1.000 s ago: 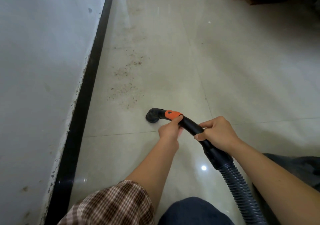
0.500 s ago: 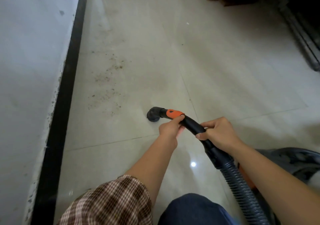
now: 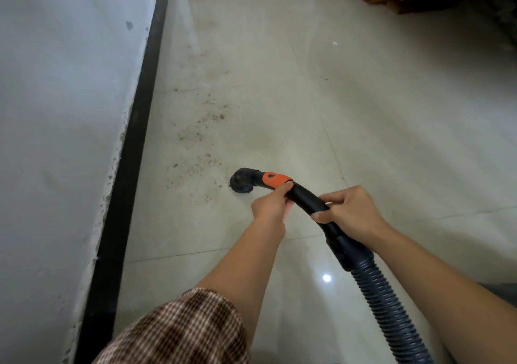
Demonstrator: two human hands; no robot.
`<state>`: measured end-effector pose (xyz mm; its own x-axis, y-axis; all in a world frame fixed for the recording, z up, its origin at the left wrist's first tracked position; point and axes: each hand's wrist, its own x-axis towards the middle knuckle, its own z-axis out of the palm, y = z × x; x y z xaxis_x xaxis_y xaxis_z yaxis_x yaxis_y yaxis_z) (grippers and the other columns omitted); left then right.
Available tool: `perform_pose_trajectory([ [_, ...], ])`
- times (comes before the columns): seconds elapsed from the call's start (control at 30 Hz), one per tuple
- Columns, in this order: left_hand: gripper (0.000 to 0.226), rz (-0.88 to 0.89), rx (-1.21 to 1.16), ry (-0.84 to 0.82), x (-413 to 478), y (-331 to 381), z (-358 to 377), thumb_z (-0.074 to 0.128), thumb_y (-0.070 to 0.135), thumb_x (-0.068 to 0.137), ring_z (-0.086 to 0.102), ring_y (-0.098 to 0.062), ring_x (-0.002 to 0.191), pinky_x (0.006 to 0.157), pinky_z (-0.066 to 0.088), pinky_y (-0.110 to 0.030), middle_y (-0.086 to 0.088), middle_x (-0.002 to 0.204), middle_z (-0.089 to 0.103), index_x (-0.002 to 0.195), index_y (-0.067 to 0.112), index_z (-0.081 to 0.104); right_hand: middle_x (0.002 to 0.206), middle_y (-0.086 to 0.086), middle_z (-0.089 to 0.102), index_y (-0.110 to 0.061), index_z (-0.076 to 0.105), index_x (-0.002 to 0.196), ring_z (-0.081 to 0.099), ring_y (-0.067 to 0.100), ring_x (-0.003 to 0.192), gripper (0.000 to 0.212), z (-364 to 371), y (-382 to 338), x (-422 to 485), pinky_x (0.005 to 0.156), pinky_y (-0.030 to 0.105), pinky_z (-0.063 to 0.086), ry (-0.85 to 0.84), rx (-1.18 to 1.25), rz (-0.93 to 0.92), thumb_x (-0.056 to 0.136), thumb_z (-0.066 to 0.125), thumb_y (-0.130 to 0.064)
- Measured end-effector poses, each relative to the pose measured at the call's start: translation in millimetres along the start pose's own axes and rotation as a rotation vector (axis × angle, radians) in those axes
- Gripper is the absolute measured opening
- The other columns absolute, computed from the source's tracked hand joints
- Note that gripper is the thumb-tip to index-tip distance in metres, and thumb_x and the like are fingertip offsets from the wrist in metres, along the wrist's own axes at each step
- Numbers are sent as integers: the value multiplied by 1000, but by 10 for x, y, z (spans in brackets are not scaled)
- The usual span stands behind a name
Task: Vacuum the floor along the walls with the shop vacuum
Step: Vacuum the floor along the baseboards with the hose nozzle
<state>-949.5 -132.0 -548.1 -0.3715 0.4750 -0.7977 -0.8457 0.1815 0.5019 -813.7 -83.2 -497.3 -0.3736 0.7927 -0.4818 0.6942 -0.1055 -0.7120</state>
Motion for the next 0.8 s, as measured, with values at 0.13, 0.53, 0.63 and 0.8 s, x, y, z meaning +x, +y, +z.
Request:
perform_pose_trajectory([
  [0.13, 17, 2, -13, 14, 125, 146, -68, 77, 6, 80, 71, -12, 70, 65, 55, -18, -9, 90, 73, 92, 5, 65, 70, 2, 73, -19, 79, 97, 67, 15, 56, 29, 112, -109, 135, 61, 26, 52, -9, -12, -5, 70, 80, -10],
  [0.53, 23, -2, -75, 94, 151, 274, -230, 81, 10, 74, 72, -15, 76, 68, 52, -23, -6, 86, 73, 89, 9, 63, 76, 14, 74, -25, 79, 77, 65, 21, 58, 22, 201, -333, 157, 72, 44, 60, -102, -22, -34, 71, 76, -4],
  [0.63, 26, 0, -85, 116, 123, 248, -272, 82, 10, 73, 72, -17, 78, 75, 53, -26, -6, 85, 73, 91, 8, 63, 75, 11, 75, -22, 80, 78, 66, 21, 59, 21, 225, -335, 127, 74, 43, 60, -118, -25, -28, 71, 77, -3],
  [0.8, 28, -4, -115, 147, 84, 191, -317, 83, 11, 71, 71, -21, 83, 74, 51, -28, -5, 83, 72, 92, 8, 64, 76, 12, 75, -21, 80, 82, 67, 22, 58, 23, 218, -333, 70, 70, 41, 60, -157, -30, -35, 72, 76, -1],
])
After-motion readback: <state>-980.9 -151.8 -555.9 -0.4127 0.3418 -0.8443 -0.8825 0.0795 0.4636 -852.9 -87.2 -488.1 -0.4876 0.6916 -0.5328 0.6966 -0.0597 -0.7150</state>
